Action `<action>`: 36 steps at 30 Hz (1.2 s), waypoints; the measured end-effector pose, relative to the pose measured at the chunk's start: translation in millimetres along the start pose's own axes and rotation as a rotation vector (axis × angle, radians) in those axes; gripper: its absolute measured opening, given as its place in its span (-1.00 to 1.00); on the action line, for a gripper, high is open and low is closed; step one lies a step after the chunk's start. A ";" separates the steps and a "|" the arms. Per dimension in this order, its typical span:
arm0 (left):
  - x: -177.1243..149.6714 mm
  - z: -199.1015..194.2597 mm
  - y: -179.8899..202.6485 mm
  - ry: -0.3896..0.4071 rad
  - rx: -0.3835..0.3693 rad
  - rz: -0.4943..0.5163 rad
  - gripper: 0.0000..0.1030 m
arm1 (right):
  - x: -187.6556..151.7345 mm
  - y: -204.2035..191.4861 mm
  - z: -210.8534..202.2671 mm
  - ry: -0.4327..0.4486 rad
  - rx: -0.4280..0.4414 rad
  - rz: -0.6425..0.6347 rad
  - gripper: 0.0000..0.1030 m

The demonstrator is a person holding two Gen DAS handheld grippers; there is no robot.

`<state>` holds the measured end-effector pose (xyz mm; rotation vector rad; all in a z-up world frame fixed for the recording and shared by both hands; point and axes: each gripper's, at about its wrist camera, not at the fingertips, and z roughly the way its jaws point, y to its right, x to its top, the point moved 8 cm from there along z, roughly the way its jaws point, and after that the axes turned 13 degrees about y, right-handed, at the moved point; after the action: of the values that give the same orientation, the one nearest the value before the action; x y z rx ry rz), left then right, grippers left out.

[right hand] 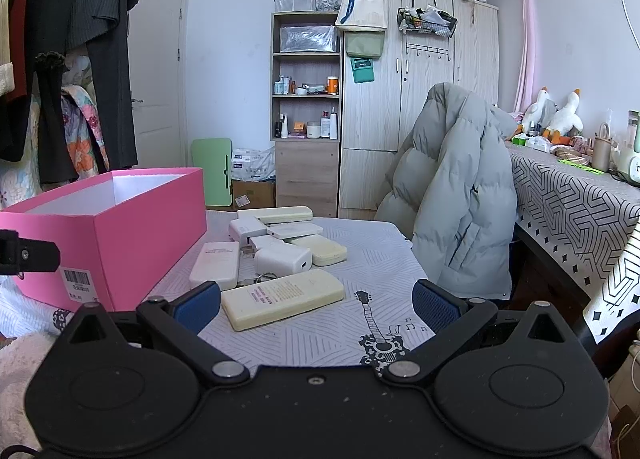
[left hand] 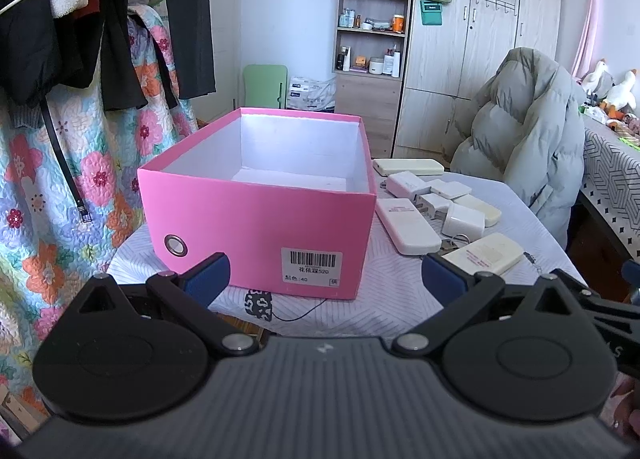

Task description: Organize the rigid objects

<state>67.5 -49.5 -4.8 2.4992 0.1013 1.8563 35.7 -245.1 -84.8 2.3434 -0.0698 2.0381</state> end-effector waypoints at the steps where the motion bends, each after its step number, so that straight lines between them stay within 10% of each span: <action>1: 0.0 0.0 0.4 0.000 0.000 0.001 1.00 | -0.2 0.0 0.0 -0.001 0.001 0.000 1.00; 21: -0.7 6.6 -1.8 -0.087 0.042 -0.074 1.00 | 0.1 -3.6 1.8 -0.005 0.014 0.004 1.00; 36: 63.7 12.6 -32.2 0.084 -0.053 0.037 0.98 | 17.0 -26.3 21.5 -0.014 0.159 0.055 1.00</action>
<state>96.7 -12.8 50.5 2.4056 0.0071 1.9515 60.8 -220.2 -70.8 2.4747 0.0283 2.1263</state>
